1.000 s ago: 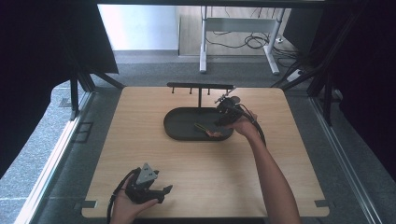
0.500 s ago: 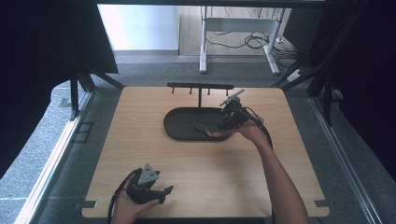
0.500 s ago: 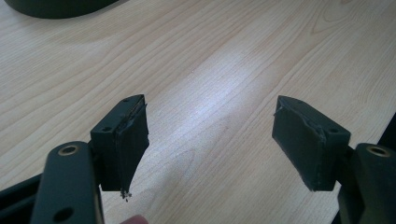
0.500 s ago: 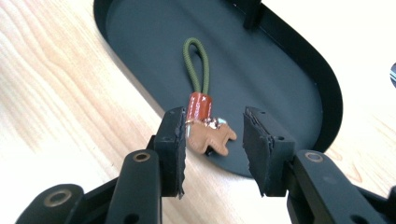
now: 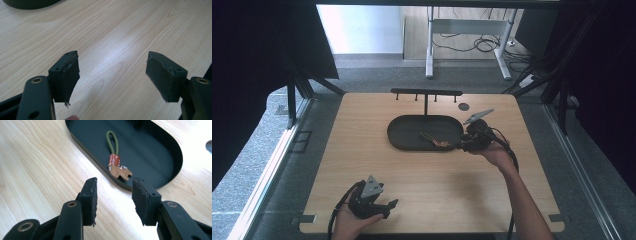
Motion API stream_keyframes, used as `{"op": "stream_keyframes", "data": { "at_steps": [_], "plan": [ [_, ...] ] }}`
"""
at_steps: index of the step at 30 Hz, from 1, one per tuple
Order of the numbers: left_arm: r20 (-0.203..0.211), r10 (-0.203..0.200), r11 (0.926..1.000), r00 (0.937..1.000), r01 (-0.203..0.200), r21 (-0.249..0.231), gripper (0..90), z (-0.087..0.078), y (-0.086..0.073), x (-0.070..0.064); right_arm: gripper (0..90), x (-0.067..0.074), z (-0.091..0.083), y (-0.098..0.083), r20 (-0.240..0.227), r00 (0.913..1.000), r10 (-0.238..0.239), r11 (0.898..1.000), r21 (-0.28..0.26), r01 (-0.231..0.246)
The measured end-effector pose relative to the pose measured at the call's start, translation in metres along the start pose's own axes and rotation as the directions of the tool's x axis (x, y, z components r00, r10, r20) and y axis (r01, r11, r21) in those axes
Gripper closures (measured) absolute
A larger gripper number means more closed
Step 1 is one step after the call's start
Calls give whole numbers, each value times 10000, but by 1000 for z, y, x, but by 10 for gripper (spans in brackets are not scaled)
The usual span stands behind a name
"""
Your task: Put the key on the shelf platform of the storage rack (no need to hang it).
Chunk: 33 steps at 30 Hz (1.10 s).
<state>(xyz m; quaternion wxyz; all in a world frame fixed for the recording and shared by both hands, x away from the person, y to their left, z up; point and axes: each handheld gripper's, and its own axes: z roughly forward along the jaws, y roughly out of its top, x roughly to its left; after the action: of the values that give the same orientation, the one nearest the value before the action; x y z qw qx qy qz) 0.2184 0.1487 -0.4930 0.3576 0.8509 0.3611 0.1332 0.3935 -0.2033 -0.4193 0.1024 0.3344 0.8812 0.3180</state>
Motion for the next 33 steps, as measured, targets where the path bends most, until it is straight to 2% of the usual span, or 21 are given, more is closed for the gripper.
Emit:
{"op": "stream_keyframes", "data": {
  "at_steps": [8, 12, 15, 26, 33],
  "plan": [
    [-2, 138, 9999, 9999, -138, 95, 275, 2, 1, -3, 533, 2, -18, -36, -33, 9999, 162, 9992, -374, -163],
    [-24, 124, 9999, 9999, -124, 92, 274, 2, 1, -3, 513, 3, -21, -57, 92, 9994, 327, 9987, -398, -323],
    [-59, 84, 9999, 9999, -84, 96, 274, 2, 1, -3, 509, 5, -23, -74, -32, 9989, 466, 9974, -546, -467],
    [-132, 107, 9997, 9999, -104, 200, 274, 3, 0, -1, 485, 8, -13, -131, -168, 9935, 1129, 9916, -613, -1137],
    [-149, 133, 9996, 9998, -129, 257, 274, 5, 0, -3, 476, 5, -12, -145, -102, 9894, 1445, 9866, -745, -1449]
  ]
}}
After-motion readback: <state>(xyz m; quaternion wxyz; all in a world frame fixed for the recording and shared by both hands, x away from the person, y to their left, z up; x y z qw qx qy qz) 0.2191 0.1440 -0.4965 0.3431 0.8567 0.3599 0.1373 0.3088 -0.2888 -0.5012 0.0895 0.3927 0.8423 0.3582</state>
